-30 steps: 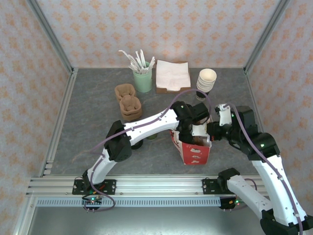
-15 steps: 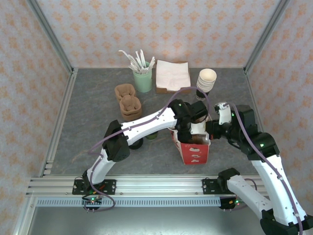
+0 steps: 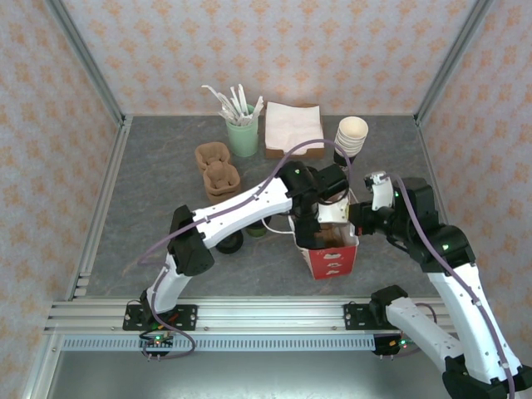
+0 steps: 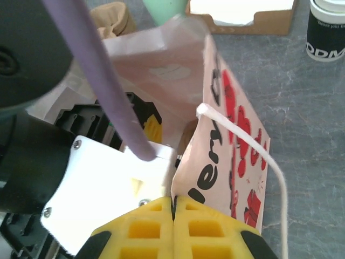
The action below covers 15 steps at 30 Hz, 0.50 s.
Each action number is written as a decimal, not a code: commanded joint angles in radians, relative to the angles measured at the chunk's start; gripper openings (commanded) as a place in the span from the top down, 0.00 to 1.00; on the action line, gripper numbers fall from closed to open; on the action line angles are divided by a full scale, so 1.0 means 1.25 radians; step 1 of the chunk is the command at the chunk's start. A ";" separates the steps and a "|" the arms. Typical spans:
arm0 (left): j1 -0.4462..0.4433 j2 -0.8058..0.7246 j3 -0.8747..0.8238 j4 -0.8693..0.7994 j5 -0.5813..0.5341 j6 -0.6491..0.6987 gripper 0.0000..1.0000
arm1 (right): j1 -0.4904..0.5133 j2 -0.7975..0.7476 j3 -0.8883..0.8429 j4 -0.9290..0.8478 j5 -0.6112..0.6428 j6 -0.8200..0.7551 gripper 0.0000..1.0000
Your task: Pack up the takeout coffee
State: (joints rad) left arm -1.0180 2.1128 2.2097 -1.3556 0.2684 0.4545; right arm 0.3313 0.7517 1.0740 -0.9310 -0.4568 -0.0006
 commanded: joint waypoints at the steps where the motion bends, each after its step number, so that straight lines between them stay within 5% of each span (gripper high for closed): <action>1: -0.007 -0.084 0.043 -0.001 -0.007 0.009 0.00 | 0.003 0.012 -0.017 -0.004 0.019 0.008 1.00; 15: -0.005 -0.223 0.066 0.101 -0.042 -0.071 0.03 | 0.002 0.026 -0.049 0.102 -0.003 0.069 1.00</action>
State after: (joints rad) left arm -1.0195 1.8874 2.2639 -1.2854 0.2459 0.4099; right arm 0.3313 0.7757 1.0325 -0.8696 -0.4488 0.0563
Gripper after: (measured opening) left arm 0.978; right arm 0.042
